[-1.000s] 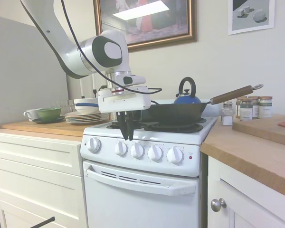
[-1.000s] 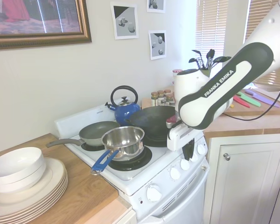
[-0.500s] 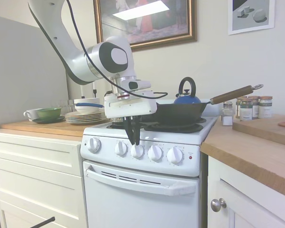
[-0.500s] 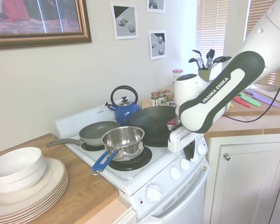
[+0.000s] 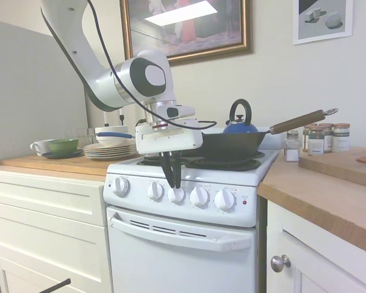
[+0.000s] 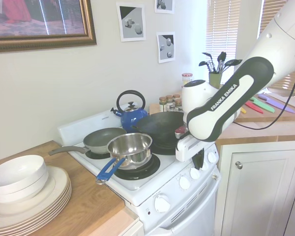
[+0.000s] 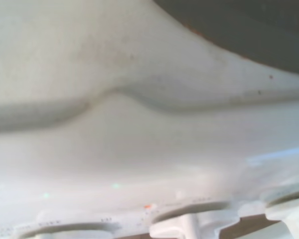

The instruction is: Turn on the stove on the top left

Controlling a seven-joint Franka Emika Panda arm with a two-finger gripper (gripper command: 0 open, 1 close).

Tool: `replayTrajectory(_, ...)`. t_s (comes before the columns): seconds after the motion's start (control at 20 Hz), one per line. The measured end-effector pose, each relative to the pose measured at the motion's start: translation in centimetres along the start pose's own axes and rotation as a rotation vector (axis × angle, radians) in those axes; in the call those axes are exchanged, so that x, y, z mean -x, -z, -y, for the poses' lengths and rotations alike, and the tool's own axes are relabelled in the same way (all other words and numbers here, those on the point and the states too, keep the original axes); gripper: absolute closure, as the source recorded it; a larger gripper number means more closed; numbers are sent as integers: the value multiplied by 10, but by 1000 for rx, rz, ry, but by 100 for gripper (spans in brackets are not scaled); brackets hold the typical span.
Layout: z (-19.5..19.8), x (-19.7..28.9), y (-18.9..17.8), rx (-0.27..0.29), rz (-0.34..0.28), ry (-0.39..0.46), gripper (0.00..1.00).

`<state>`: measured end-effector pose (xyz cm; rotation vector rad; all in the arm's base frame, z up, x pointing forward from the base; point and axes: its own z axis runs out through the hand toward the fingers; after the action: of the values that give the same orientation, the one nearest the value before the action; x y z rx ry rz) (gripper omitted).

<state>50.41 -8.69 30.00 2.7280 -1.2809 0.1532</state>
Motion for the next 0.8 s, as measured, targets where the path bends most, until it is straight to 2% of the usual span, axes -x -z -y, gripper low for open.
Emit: replayTrajectory(0.8, 14, 12, 0, 0, 0, 10, 100)
